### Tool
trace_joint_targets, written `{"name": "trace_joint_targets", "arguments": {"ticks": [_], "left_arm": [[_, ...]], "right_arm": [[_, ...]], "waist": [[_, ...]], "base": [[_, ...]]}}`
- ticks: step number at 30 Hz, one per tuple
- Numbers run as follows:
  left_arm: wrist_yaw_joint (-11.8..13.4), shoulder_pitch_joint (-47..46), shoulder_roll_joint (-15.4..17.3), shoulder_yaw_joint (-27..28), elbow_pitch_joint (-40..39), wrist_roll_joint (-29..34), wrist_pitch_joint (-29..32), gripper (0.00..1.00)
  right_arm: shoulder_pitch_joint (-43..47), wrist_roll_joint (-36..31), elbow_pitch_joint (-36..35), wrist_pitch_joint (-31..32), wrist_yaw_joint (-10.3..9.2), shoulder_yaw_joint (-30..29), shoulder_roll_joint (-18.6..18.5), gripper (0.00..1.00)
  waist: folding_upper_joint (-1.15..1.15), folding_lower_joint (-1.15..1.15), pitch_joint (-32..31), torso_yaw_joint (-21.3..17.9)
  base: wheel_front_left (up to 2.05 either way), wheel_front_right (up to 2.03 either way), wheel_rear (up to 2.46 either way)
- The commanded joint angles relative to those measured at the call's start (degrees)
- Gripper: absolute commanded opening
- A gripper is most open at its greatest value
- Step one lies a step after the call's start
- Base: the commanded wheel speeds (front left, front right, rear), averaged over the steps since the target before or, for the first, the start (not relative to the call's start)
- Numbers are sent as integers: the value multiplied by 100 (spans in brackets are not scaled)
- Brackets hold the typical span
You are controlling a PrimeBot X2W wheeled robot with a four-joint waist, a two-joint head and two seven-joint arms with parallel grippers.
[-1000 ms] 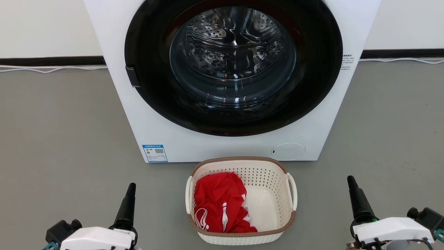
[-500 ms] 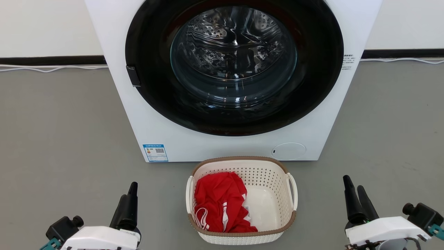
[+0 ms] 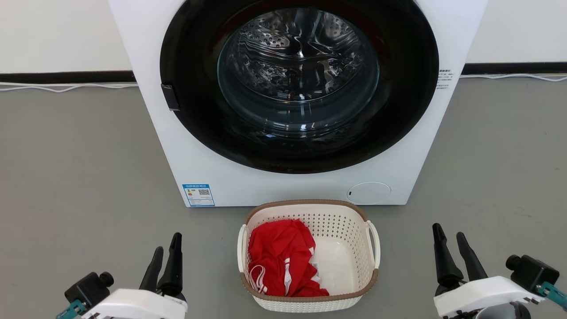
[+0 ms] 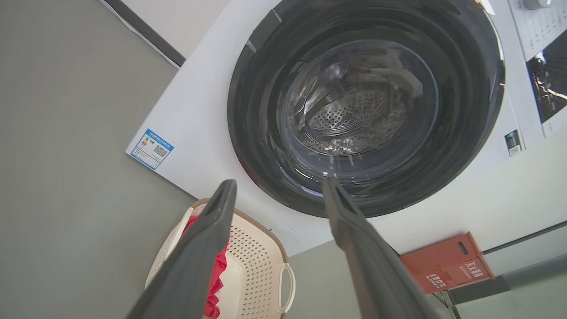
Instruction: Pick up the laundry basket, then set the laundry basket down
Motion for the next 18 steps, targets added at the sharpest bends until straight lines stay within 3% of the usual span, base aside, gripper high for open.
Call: {"name": "trace_joint_targets", "arguments": {"ticks": [1, 8, 9, 18], "left_arm": [[23, -53, 54, 72, -180, 159, -74, 100], [34, -34, 62, 34, -215, 657, -207, 100], [39, -10, 67, 13, -244, 1024, -291, 100], [51, 23, 77, 5, -272, 1696, -443, 100]], "right_arm": [[-110, -211, -177, -102, 24, 100, -72, 100], [-99, -828, -186, -236, 27, 138, -76, 100], [-82, -1217, -192, -320, 29, 168, -79, 100], [-61, -1904, -184, -472, 32, 212, -84, 100]], "waist": [[0, 0, 0, 3], [0, 0, 7, 8], [0, 0, 8, -2], [0, 0, 8, -14]], "base": [[0, 0, 0], [0, 0, 0], [0, 0, 0], [0, 0, 0]]}}
